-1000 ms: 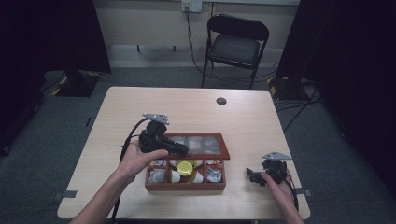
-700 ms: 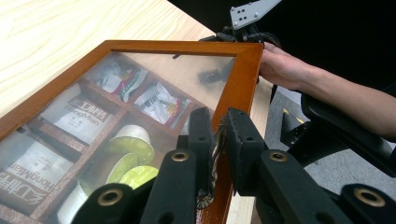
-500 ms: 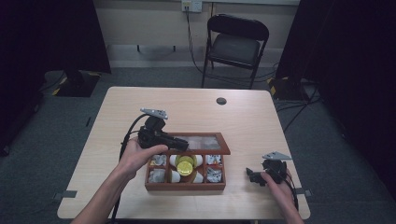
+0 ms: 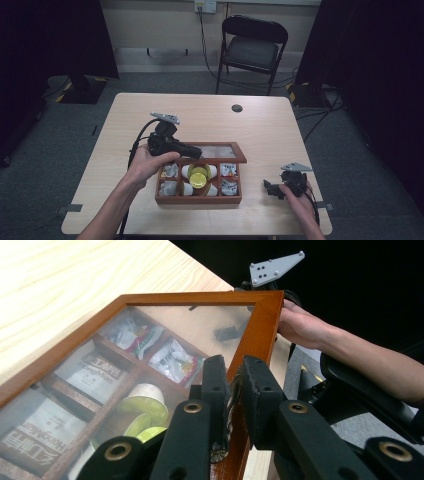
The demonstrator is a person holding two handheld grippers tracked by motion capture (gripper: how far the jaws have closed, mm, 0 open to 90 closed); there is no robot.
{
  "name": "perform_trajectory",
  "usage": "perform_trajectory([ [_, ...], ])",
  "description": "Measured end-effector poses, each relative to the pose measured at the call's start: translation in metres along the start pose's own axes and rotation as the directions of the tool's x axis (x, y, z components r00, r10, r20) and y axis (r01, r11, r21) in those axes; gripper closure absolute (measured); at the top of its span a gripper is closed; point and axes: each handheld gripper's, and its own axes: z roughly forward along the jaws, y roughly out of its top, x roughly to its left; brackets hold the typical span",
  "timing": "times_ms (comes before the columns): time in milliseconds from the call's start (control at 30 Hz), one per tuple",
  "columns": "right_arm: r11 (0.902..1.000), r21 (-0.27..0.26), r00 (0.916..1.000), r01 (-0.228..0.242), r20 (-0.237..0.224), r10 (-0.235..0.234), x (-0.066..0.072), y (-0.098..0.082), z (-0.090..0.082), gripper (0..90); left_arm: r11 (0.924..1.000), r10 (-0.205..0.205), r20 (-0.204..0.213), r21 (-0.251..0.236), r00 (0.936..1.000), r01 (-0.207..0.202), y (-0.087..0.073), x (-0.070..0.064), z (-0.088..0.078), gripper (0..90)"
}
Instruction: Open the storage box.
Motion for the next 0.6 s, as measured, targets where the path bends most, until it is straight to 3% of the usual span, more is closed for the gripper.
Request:
perform_trajectory([
  [600,1.0,0.0,1.0,0.0,0.0,0.0,0.0,0.0,0.0,0.0,0.9999,-0.007,-0.01,-0.009,0.9999,0.007,0.0089,0.0024,-0.0039,81.1],
])
